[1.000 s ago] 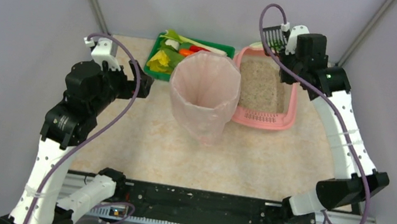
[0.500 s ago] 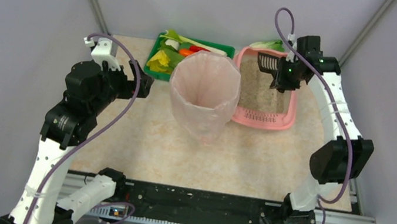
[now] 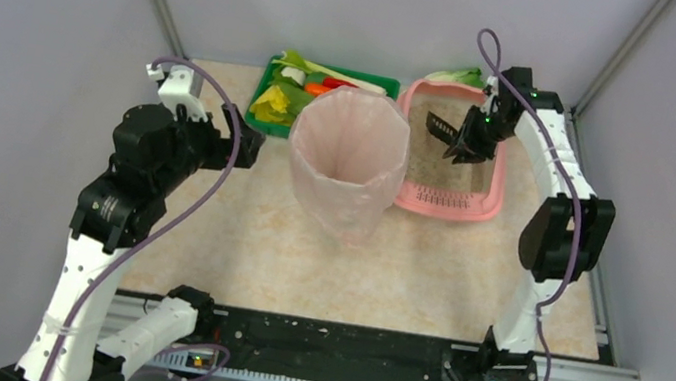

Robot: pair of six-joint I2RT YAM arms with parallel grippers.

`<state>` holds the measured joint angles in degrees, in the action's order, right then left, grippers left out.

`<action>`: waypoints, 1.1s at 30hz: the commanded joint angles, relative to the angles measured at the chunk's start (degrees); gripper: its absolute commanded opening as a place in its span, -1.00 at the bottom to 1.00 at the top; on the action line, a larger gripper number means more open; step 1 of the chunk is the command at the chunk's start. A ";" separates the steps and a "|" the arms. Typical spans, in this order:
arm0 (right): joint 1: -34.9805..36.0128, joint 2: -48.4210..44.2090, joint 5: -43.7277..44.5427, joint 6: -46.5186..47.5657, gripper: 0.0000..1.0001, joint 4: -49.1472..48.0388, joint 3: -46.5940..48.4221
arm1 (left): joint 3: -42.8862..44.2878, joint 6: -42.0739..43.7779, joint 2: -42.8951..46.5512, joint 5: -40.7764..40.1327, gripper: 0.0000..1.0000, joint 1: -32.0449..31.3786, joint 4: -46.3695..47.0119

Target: Clean the litter box

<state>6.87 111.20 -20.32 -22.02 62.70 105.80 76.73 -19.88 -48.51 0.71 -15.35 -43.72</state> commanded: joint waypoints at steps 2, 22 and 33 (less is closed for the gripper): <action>0.25 -6.37 1.97 2.13 -1.00 -1.66 3.86 | 0.81 -1.76 -0.01 3.18 0.98 0.24 3.20; 26.70 -33.87 9.51 32.61 -1.00 -6.74 4.91 | 5.23 -12.08 -6.07 22.51 0.98 0.28 10.09; 44.03 -31.80 14.57 41.40 -1.00 2.83 6.81 | 5.22 -16.83 -5.68 23.73 0.97 0.24 11.33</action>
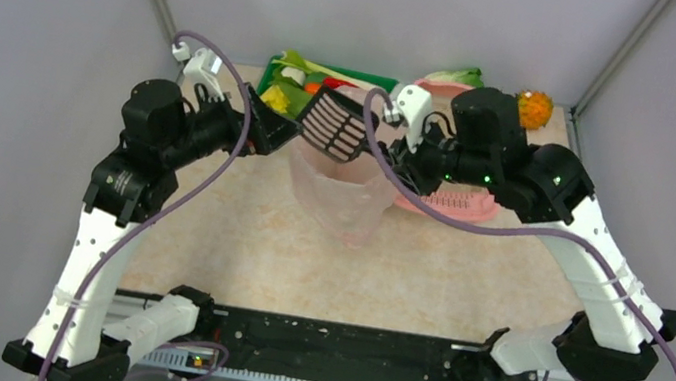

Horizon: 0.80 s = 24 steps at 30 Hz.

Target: Clean the litter box

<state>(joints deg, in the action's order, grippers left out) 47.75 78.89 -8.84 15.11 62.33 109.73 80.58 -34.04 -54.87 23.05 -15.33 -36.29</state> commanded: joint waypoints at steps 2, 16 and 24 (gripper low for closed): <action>4.16 0.64 3.47 4.42 -1.00 3.53 2.97 | 0.70 -3.68 0.86 2.47 0.95 0.26 4.86; 10.53 1.39 5.50 5.45 -1.00 1.88 3.94 | -3.74 -9.04 -1.13 10.74 -0.43 0.22 7.72; 10.57 -3.83 2.61 4.15 -1.00 -8.44 -2.77 | -4.91 -11.41 0.00 10.53 -1.00 0.22 8.20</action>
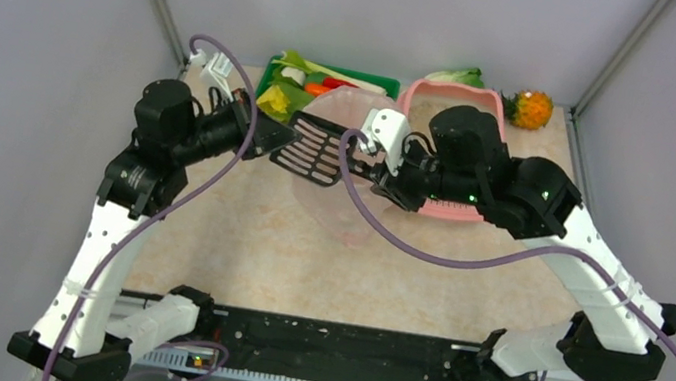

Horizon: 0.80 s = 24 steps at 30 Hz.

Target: Clean the litter box

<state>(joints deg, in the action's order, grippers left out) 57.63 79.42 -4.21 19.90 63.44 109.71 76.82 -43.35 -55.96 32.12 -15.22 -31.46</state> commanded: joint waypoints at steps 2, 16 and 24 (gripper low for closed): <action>0.65 -5.27 -2.50 -1.08 -0.95 -11.46 -4.29 | -2.33 -4.03 1.33 2.19 -1.00 0.11 4.84; 0.65 -6.74 -5.90 -1.88 -0.32 -17.15 -8.28 | -6.39 -11.53 2.18 4.88 -1.00 0.11 10.29; 0.66 -6.39 -8.45 -1.90 -0.55 -19.12 -7.64 | -6.69 -11.93 2.10 5.73 -1.00 0.11 10.29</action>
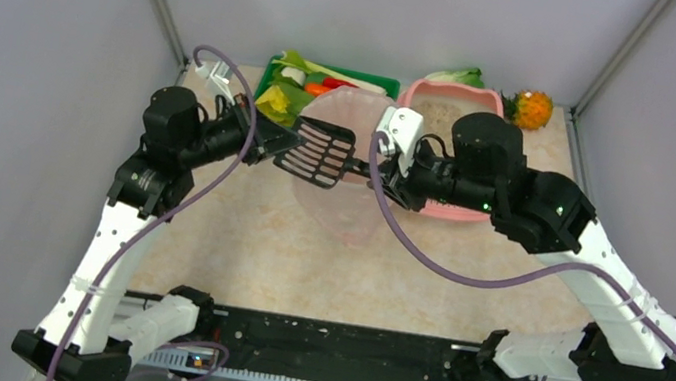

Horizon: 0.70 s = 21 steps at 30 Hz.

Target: Clean the litter box

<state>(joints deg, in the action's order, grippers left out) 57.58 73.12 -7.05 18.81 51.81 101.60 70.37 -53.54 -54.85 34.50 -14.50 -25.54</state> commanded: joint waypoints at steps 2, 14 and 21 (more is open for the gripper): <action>0.69 0.13 -6.34 -0.81 -0.72 -7.65 0.73 | -0.23 -1.70 0.88 3.62 -1.00 -0.62 4.36; -1.68 1.62 5.18 -6.37 -1.00 -0.80 6.63 | 14.33 17.23 -0.30 -12.66 0.47 -0.53 -13.37; -13.03 2.36 12.88 -14.48 -1.00 4.32 9.54 | 17.18 25.90 3.82 -30.77 0.70 -0.53 -17.84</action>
<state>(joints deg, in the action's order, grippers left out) 49.98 75.70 -1.10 10.81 54.11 108.18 86.19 -35.46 -53.82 17.06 -15.03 -39.86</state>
